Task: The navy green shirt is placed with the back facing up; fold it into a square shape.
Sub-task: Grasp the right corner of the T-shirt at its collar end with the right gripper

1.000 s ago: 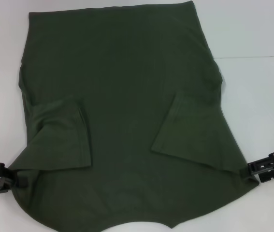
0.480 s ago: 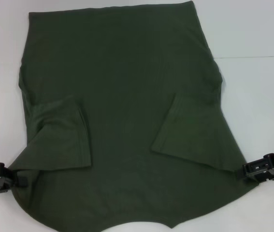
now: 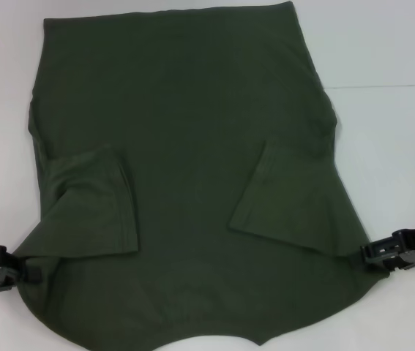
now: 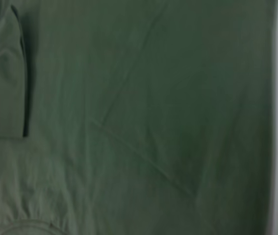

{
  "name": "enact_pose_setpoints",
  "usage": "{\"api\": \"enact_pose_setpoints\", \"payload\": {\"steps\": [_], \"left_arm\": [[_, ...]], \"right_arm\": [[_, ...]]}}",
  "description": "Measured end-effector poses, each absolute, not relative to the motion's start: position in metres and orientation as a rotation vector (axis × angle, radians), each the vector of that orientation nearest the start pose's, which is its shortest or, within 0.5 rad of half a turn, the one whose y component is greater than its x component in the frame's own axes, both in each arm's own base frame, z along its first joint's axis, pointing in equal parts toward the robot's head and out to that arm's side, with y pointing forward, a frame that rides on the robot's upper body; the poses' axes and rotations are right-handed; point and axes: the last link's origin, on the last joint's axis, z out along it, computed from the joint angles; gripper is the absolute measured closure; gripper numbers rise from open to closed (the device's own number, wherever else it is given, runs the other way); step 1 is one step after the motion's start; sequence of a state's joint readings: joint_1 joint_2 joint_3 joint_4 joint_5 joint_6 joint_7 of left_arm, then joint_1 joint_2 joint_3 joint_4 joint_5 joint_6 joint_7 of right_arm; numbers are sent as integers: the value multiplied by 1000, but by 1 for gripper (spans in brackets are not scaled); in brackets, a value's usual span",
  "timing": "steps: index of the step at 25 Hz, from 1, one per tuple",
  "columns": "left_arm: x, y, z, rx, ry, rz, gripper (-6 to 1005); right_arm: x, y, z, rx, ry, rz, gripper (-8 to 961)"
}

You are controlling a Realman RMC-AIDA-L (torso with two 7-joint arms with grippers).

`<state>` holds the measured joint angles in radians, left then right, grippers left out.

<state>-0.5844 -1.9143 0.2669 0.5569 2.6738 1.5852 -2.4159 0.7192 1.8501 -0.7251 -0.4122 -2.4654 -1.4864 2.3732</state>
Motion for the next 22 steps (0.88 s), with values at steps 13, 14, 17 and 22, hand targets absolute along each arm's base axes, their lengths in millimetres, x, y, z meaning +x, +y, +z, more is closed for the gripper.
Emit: {"api": "enact_pose_setpoints", "payload": {"steps": [13, 14, 17, 22], "left_arm": [[-354, 310, 57, 2227, 2442, 357, 969], [-353, 310, 57, 2228, 2441, 360, 970], [-353, 311, 57, 2229, 2440, 368, 970], [-353, 311, 58, 2232, 2439, 369, 970]], "right_arm": [[303, 351, 24, -2356, 1931, 45, 77], [303, 351, 23, -2356, 1930, 52, 81], [303, 354, 23, -2344, 1921, 60, 90], [305, 355, 23, -2330, 1917, 56, 106]]}}
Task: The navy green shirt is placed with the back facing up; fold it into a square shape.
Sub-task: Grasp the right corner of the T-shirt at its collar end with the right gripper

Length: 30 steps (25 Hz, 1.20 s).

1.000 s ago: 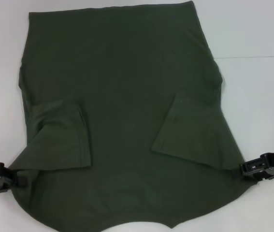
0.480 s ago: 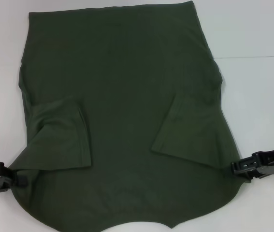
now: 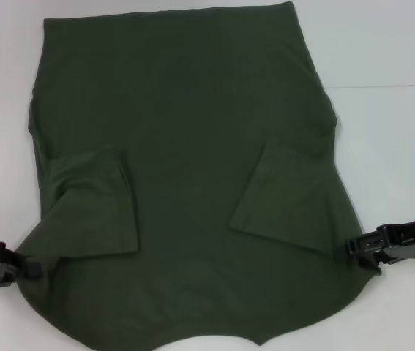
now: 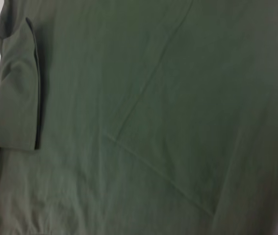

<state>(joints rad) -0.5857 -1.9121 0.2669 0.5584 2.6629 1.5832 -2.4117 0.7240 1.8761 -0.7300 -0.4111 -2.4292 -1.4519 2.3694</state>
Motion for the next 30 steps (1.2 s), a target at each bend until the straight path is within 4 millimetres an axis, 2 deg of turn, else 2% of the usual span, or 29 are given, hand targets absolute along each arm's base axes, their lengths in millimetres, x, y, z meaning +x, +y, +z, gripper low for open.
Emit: {"api": "enact_pose_setpoints", "payload": {"steps": [11, 16, 24, 30], "left_arm": [[-353, 312, 59, 2236, 2438, 368, 970], [-353, 312, 59, 2236, 2437, 368, 969], [-353, 312, 59, 2235, 2438, 368, 969], [-353, 312, 59, 2236, 2439, 368, 969]], "right_arm": [[304, 357, 23, -2332, 1907, 42, 141], [304, 357, 23, -2332, 1904, 41, 365], [303, 356, 20, -2338, 1903, 33, 384], [304, 356, 20, -2336, 1899, 33, 552]]}}
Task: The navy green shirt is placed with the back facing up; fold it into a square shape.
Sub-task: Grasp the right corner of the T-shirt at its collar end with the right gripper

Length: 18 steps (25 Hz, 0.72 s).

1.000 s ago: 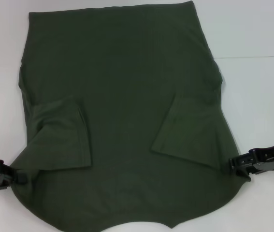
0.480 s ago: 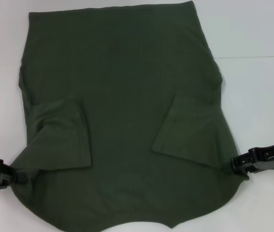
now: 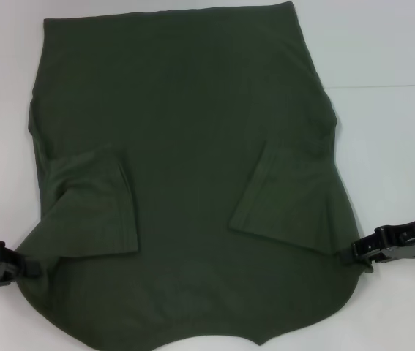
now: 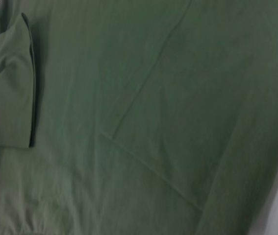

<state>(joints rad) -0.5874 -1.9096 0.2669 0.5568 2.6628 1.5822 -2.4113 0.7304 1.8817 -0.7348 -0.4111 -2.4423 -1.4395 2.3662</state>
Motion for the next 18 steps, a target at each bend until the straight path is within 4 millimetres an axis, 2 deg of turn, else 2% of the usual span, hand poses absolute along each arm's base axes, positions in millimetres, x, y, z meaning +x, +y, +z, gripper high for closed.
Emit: {"api": "enact_pose_setpoints", "payload": {"steps": [11, 18], "left_arm": [[-353, 312, 58, 2233, 2438, 369, 970], [-352, 312, 59, 2235, 2437, 371, 970]], "right_arm": [[302, 355, 14, -2382, 1846, 16, 551], [302, 356, 14, -2381, 1840, 16, 796]]}}
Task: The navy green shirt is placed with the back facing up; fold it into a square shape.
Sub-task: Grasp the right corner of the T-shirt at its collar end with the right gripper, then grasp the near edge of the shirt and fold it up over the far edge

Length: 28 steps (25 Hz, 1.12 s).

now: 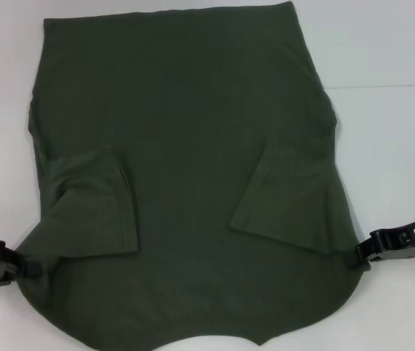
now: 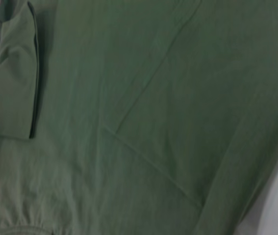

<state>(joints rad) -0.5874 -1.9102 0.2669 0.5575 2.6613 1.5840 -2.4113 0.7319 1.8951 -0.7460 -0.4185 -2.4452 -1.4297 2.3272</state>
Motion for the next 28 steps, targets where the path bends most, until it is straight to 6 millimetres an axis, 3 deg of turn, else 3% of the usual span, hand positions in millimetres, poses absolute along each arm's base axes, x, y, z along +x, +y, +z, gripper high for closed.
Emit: {"api": "enact_pose_setpoints", "payload": {"steps": [3, 12, 18, 28], "left_arm": [[-352, 312, 59, 2235, 2437, 371, 970], [-350, 311, 61, 2233, 2415, 367, 970], [-342, 307, 72, 2263, 2313, 377, 969], [-330, 289, 89, 2254, 2149, 319, 969]], "right_arm": [[303, 357, 16, -2380, 1836, 16, 908], [304, 357, 23, -2385, 1831, 20, 907], [301, 352, 37, -2465, 1781, 19, 906], [312, 321, 68, -2553, 1782, 125, 904]]}}
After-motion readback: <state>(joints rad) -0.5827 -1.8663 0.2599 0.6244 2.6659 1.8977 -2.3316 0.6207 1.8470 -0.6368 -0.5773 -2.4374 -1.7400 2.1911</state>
